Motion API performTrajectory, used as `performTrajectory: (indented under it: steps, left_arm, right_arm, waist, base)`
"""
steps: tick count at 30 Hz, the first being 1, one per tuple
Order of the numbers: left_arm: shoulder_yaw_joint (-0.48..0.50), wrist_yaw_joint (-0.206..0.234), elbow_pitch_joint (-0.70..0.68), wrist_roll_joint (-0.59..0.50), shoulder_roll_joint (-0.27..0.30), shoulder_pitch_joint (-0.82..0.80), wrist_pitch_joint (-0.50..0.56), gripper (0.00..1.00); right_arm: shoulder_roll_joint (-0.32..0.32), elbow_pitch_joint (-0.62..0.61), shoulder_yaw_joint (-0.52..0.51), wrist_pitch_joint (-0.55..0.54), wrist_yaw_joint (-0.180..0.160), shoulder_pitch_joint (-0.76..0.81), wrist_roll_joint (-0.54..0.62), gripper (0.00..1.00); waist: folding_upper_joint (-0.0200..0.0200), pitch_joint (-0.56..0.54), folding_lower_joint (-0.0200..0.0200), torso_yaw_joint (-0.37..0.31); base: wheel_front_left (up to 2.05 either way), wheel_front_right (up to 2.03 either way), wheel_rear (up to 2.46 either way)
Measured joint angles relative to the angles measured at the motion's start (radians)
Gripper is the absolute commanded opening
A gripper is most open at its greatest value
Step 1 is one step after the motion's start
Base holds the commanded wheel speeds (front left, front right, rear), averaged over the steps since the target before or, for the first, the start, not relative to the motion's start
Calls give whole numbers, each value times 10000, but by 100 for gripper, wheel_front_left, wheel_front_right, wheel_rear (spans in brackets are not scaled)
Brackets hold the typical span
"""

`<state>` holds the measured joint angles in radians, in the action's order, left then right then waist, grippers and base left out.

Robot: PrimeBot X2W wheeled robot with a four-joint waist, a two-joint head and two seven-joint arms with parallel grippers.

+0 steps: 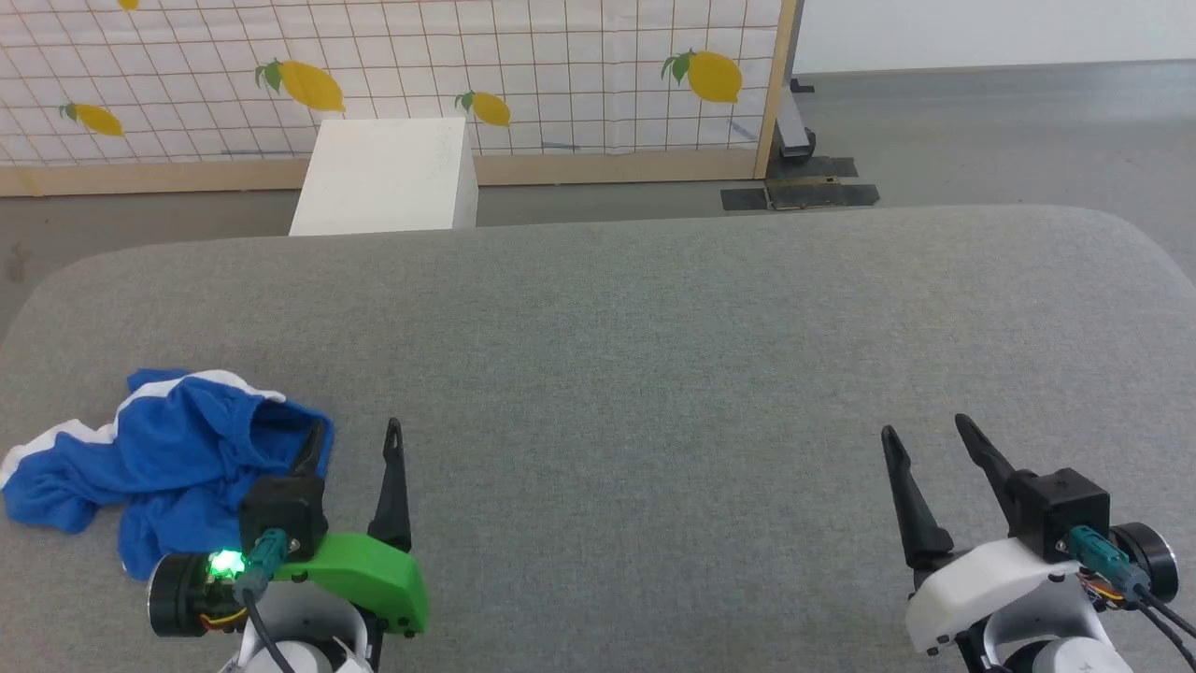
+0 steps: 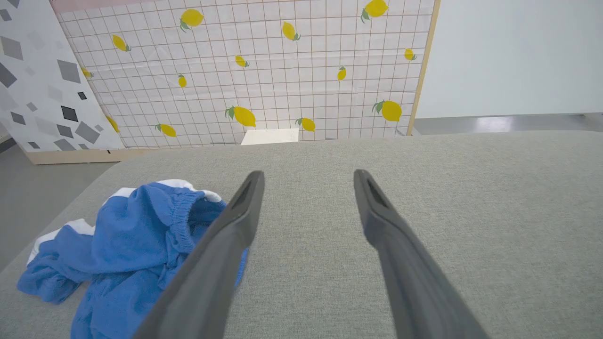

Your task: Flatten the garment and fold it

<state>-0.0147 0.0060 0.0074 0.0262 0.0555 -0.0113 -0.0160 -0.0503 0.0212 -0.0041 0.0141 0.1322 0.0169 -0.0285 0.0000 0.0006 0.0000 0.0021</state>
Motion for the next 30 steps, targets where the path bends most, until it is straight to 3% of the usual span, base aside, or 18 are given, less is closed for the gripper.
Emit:
performTrajectory:
  steps: [13, 30]
  left_arm:
    - [-48, 161, 12, 105, 0, 8, -261, 100]
    - [-98, 364, 90, 290, 0, 269, -612, 100]
  right_arm:
    - [0, 169, 0, 276, 0, 39, -272, 100]
    - [0, 466, 127, 623, 0, 101, -543, 100]
  waist:
    - [0, 7, 0, 321]
    - [0, -18, 0, 1240]
  base:
    - [0, 0, 0]
    - [0, 0, 0]
